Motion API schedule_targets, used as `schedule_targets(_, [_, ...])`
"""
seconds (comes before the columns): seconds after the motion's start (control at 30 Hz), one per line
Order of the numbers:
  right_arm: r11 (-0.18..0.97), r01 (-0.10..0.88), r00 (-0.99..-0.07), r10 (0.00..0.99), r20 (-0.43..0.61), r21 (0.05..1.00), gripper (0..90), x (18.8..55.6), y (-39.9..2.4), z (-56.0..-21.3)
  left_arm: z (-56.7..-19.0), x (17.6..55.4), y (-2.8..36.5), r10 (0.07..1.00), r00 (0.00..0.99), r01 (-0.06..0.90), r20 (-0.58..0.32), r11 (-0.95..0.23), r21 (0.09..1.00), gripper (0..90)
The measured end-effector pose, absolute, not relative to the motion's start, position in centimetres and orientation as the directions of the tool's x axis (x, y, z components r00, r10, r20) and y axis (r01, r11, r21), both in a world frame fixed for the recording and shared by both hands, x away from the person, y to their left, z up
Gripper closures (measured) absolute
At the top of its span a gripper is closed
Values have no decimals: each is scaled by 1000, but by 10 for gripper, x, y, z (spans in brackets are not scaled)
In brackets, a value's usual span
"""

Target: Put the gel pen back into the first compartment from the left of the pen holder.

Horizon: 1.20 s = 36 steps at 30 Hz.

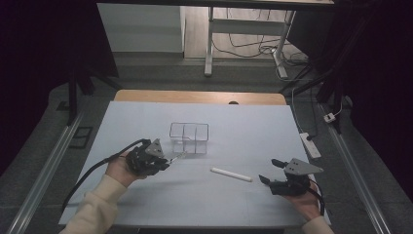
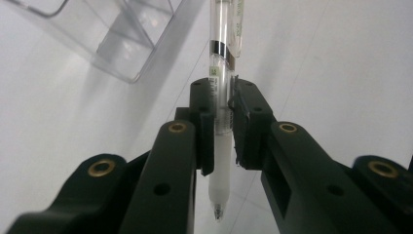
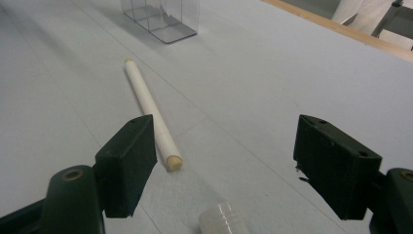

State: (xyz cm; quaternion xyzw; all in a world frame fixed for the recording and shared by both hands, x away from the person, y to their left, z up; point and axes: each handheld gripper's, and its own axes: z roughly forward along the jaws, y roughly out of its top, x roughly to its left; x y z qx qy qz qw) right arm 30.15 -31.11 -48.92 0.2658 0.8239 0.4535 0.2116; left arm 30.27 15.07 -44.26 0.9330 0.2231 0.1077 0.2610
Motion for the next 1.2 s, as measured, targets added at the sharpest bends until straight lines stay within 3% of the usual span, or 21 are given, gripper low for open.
schedule_targets(0.57, [470, 187, -808, 573, -138, 863, 251, 296, -285, -481, -441, 309, 118, 464, 879, 356, 110, -793, 495, 796])
schedule_targets(1.2, [480, 154, -828, 539, -152, 864, 269, 298, -261, -473, -444, 317, 89, 445, 894, 359, 60, -789, 498, 795])
